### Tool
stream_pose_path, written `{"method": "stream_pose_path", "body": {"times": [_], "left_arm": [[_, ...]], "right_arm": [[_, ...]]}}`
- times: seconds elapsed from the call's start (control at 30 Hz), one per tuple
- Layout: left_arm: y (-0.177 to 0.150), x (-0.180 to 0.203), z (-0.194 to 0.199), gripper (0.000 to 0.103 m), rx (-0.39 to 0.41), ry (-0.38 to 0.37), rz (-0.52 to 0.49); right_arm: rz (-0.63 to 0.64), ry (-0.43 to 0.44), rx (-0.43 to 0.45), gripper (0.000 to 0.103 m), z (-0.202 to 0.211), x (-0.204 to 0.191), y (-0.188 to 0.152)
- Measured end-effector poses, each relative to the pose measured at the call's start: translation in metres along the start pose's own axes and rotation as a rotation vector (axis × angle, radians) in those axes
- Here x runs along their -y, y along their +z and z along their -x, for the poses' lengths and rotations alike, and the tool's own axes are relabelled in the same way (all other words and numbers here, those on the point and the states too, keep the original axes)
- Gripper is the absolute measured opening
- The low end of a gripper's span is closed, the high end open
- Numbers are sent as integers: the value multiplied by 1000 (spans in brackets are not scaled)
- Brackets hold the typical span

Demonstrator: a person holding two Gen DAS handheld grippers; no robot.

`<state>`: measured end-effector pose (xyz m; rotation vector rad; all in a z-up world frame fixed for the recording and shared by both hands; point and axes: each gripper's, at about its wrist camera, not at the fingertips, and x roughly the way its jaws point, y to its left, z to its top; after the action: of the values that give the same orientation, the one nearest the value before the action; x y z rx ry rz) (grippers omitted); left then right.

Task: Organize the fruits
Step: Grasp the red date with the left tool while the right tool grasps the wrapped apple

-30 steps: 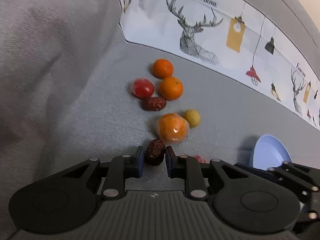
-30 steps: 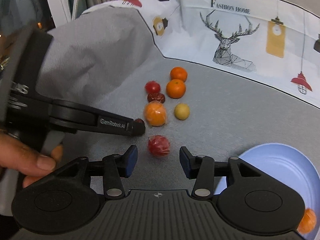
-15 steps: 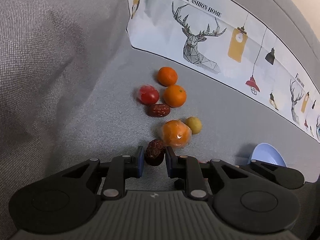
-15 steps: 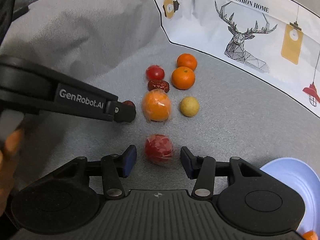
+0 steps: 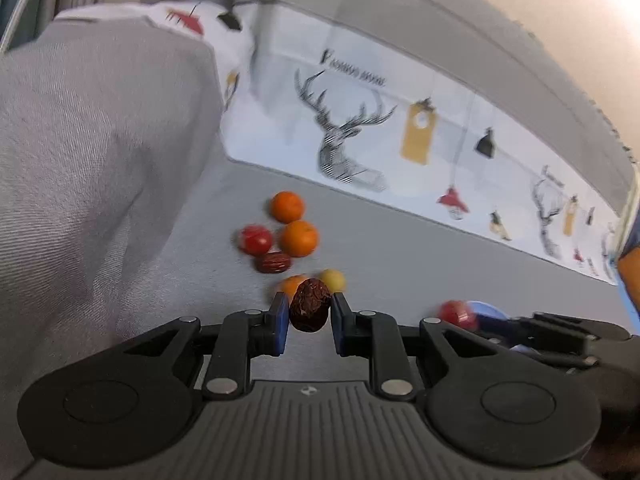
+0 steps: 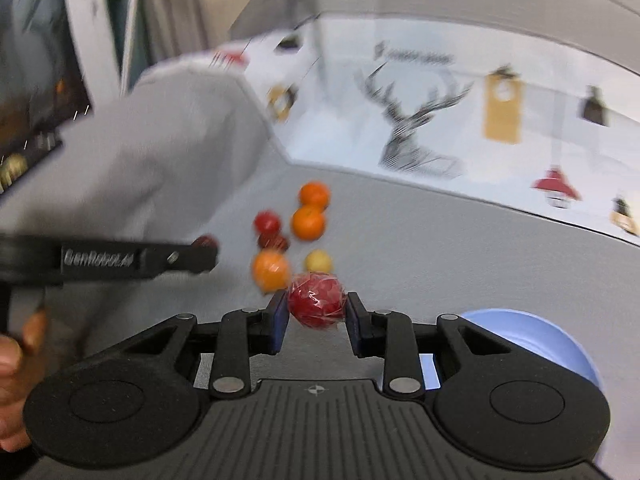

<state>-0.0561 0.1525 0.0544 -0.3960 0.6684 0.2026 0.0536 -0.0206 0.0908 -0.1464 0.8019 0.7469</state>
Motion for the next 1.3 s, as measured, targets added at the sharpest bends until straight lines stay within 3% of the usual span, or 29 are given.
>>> {"method": "stream_pose_path", "body": {"times": [0.3,0.43,0.63,0.83,1.0,1.3], "left_arm": [[-21,40,33,24,30,-56,-189],[-32,58,43,24,-6,-65,-236],[-49,76,61,24,-1,-91,-292],[-67,89,84,24,34,-145,-372],[-70,93,83,24,20,-159,-389],[-72,95,78,24,-25,-157,-413]], "right_arm": [[-115,-71,45,32,74,25,-39],[-158,-49,127,32,104,33,-49],[-195,-18,171,32,143,47,-64],[-218,-34,207,32,170,66,-57],[-83,-125,196,32,190,77,-46],[-238,-123,208,32,190,129,-59]]}}
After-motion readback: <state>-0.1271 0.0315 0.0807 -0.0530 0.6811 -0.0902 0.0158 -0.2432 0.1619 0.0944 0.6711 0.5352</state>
